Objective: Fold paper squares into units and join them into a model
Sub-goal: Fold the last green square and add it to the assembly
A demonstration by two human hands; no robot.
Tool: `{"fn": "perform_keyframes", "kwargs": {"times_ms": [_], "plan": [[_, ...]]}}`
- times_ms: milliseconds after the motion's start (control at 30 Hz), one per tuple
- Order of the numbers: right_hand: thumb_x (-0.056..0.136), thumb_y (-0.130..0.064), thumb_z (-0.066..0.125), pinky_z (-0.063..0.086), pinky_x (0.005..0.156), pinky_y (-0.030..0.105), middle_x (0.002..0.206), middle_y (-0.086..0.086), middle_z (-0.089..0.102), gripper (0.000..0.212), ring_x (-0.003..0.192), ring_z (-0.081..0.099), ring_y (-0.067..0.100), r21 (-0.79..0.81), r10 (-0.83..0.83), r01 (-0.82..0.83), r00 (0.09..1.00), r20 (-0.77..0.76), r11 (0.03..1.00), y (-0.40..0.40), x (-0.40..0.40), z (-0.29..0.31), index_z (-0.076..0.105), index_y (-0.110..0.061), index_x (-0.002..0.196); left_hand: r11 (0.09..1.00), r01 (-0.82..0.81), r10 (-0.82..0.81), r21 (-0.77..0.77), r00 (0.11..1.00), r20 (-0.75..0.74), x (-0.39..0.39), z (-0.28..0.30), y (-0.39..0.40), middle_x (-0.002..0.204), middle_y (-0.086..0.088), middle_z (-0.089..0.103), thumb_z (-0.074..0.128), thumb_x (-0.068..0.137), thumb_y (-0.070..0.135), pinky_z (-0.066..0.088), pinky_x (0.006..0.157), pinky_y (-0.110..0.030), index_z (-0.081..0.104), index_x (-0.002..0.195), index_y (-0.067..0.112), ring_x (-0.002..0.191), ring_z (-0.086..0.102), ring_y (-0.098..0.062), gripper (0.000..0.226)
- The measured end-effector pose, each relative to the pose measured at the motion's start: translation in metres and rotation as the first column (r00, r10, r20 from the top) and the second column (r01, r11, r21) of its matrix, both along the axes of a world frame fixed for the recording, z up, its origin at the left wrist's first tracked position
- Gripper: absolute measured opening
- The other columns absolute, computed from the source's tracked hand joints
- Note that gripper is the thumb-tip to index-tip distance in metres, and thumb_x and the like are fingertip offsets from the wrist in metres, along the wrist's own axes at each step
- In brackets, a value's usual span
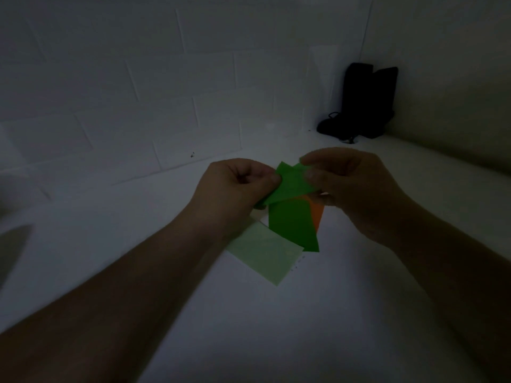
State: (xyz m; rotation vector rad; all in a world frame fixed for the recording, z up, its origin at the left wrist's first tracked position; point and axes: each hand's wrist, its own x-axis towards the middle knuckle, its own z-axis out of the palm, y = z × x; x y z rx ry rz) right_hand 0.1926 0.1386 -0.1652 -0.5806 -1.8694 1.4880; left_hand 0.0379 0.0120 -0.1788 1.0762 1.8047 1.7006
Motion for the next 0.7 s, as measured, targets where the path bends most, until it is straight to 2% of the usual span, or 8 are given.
{"fn": "perform_keyframes", "kwargs": {"times_ms": [33,100,200,333,467,533,600,700], "plan": [[0.088,-0.004,0.071,0.062,0.075,0.031,0.09,0.017,0.072,0.026,0.084,0.071,0.024,-0.089,0.025,-0.027,0.999,-0.025,0.996,0.001,0.0,0.001,0.07,-0.02,0.108,1.0,-0.003,0.003,0.016,0.999,0.033,0.0,0.0,0.001,0.083,-0.013,0.078,0.076,0.09,0.012,0.062,0.075,-0.035,0.079,0.092,0.009,0.072,0.071,-0.019,0.005],[0.085,-0.005,0.074,0.062,0.076,0.033,0.083,0.01,0.072,0.045,0.08,0.073,0.021,-0.248,0.068,-0.083,0.995,-0.07,0.965,0.002,-0.001,0.001,0.063,-0.022,0.124,0.998,-0.002,-0.006,0.063,0.992,0.128,0.001,0.001,0.002,0.085,-0.015,0.078,0.074,0.091,0.008,0.063,0.075,-0.032,0.077,0.096,0.003,0.074,0.073,-0.021,0.008],[0.085,0.005,0.07,0.062,0.082,0.039,0.076,0.003,0.075,0.051,0.077,0.074,0.017,-0.341,0.15,-0.179,0.982,-0.112,0.923,-0.004,-0.003,-0.002,0.058,-0.019,0.128,0.992,0.01,-0.043,0.128,0.964,0.262,0.003,0.003,0.002,0.092,-0.02,0.078,0.071,0.092,0.006,0.062,0.076,-0.033,0.075,0.103,-0.004,0.079,0.075,-0.025,0.015],[0.087,0.01,0.065,0.06,0.086,0.043,0.109,0.02,0.074,0.038,0.101,0.074,0.029,-0.27,0.254,-0.278,0.96,-0.121,0.922,-0.014,-0.007,-0.008,0.063,-0.003,0.123,0.983,0.07,-0.119,0.169,0.946,0.302,0.008,0.001,0.003,0.101,-0.024,0.076,0.069,0.093,0.005,0.061,0.09,-0.044,0.073,0.112,-0.006,0.098,0.074,-0.039,0.022],[0.086,0.01,0.067,0.061,0.085,0.041,0.111,0.022,0.073,0.032,0.105,0.072,0.032,-0.229,0.196,-0.215,0.975,-0.099,0.95,-0.011,-0.008,-0.011,0.066,-0.003,0.116,0.979,0.095,-0.146,0.181,0.945,0.292,0.012,-0.001,0.005,0.102,-0.024,0.076,0.069,0.092,0.006,0.06,0.093,-0.048,0.073,0.111,-0.004,0.101,0.072,-0.042,0.022],[0.085,0.007,0.069,0.06,0.089,0.047,0.111,0.02,0.074,0.034,0.106,0.072,0.035,-0.234,0.179,-0.194,0.98,-0.083,0.953,-0.008,-0.008,-0.012,0.067,-0.004,0.116,0.978,0.109,-0.159,0.175,0.94,0.302,0.012,-0.002,0.006,0.105,-0.025,0.075,0.071,0.09,0.01,0.057,0.098,-0.054,0.073,0.112,-0.003,0.105,0.07,-0.047,0.025],[0.084,0.007,0.07,0.057,0.093,0.054,0.112,0.025,0.071,0.032,0.108,0.069,0.042,-0.23,0.155,-0.168,0.985,-0.073,0.958,-0.006,-0.008,-0.011,0.067,-0.002,0.115,0.978,0.136,-0.177,0.155,0.939,0.295,0.012,-0.001,0.005,0.105,-0.026,0.075,0.071,0.09,0.013,0.058,0.096,-0.048,0.075,0.112,0.001,0.097,0.071,-0.04,0.025],[0.086,0.012,0.064,0.059,0.09,0.048,0.108,0.022,0.073,0.028,0.104,0.071,0.039,-0.261,0.152,-0.175,0.983,-0.107,0.949,-0.004,-0.005,-0.006,0.068,-0.002,0.11,0.972,0.195,-0.221,0.129,0.946,0.237,0.01,-0.001,0.004,0.097,-0.025,0.075,0.071,0.089,0.006,0.062,0.075,-0.029,0.074,0.113,0.007,0.081,0.07,-0.023,0.025]]}}
